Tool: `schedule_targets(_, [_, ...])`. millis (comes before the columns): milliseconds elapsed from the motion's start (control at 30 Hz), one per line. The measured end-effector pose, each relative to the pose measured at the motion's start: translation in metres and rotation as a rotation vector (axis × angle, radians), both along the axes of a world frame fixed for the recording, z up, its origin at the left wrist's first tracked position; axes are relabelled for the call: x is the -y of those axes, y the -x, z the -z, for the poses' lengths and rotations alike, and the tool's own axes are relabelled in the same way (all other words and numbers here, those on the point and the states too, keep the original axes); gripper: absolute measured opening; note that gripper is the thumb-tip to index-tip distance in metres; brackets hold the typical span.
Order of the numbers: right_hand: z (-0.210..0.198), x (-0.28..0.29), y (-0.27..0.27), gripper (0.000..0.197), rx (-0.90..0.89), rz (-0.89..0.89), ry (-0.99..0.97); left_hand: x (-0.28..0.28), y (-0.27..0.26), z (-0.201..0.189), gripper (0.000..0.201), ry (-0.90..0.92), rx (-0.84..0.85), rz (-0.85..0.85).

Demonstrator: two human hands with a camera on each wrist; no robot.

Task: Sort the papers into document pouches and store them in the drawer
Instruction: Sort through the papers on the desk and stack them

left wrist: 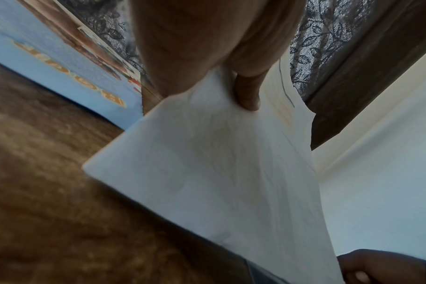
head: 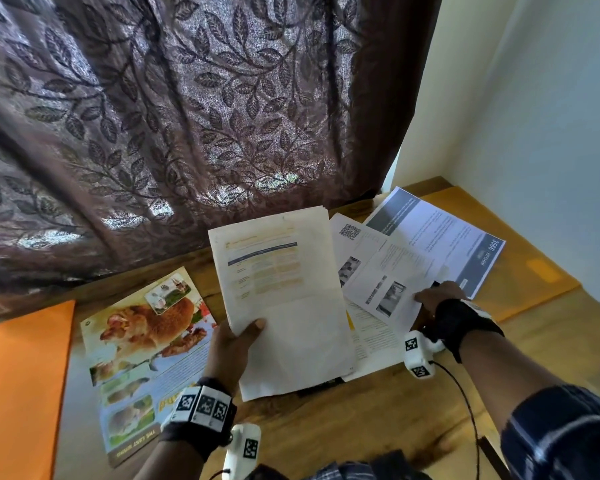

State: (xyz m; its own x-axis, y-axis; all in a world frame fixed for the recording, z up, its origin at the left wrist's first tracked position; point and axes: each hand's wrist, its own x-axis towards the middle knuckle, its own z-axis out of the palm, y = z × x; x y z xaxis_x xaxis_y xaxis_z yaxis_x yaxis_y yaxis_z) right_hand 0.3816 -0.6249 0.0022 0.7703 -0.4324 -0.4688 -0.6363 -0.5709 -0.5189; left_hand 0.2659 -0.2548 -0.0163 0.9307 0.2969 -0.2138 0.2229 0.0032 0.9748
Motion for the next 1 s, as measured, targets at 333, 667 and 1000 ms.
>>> schedule_targets(333, [0.000, 0.006, 0.015, 0.011, 0.390, 0.031, -0.097, -0.003, -0.008, -0.002, 0.014, -0.001, -0.065, -0.027])
schedule_targets(667, [-0.028, 0.027, 0.023, 0.016, 0.610, 0.103, -0.173, -0.009, -0.016, 0.005, 0.017, -0.027, -0.147, -0.006])
schedule_targets(1000, [-0.049, 0.058, 0.026, 0.015, 0.715, 0.220, -0.356, -0.021, -0.032, 0.022, 0.009, -0.132, -0.197, 0.075])
